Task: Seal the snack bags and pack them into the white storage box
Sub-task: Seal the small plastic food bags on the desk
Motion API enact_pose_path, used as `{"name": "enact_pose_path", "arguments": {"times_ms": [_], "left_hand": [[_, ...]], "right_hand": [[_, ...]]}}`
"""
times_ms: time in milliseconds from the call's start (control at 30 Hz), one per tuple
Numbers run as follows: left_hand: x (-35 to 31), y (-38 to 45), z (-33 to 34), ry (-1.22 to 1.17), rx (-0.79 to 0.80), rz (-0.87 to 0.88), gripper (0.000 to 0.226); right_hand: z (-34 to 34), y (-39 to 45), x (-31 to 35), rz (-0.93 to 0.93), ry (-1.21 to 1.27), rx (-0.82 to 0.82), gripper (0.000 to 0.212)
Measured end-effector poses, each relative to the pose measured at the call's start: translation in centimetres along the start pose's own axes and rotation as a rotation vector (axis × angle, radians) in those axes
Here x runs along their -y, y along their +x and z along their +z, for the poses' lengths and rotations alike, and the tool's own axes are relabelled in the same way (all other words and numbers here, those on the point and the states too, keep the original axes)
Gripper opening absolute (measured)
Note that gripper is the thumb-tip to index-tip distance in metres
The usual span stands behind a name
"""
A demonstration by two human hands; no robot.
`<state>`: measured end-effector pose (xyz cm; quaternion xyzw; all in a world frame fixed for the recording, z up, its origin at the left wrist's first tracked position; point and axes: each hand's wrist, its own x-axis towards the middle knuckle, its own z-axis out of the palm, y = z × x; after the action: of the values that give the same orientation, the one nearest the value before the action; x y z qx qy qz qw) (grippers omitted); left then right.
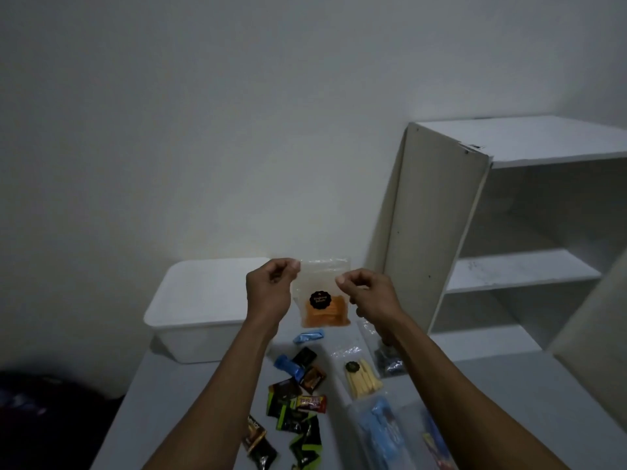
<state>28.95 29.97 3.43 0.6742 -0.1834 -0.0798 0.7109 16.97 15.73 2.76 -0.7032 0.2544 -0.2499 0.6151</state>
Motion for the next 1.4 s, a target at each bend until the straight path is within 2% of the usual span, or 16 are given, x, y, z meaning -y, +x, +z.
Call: {"name": "enact_pose_path", "arguments": {"times_ms": [67,200,400,567,767,933,1133,1400], "left_hand": [[-0.2,-0.5,-0.2,0.017,0.011,0.017,0.007],[-0.2,-1.2,-0.7,0.07,0.074,0.056,0.009],[-0.3,-1.6,0.2,0.111,0.137,0.077,0.009],[-0.6,-1.9,2.2,0.109,0.115,0.055,0.008],[-0.9,-2.3,4.5,0.122,0.167,0.052,0.007],[-1.5,-2.2,6.3,0.172,0.105,0.078,0.012],[-1.6,-1.8,7.3,0.246,0.057,0.1,0.015],[-1.9,-1.2,7.2,0.186,0.075,0.078,0.009]], "right_hand": [[-0.2,-0.3,0.4,-0.053,-0.029,0.001,0.012],[-1.0,0.2,1.9,-0.187,-0.158,0.001,0.026],[-2.2,0.9,4.2,-0.249,-0.415,0.255,0.023],[-3.0,1.6,3.1,-0.291,-0.431,0.264,0.015],[-5.1,3.5,3.0,-0.269,-0.435,0.264,0.012],[-6.3,4.4,4.0,-0.315,-0.468,0.317,0.013],[-6.1,5.4,4.2,-0.336,-0.5,0.346,0.015],[-5.3,6.3,5.1,-0.313,-0.527,0.386,0.01]]}}
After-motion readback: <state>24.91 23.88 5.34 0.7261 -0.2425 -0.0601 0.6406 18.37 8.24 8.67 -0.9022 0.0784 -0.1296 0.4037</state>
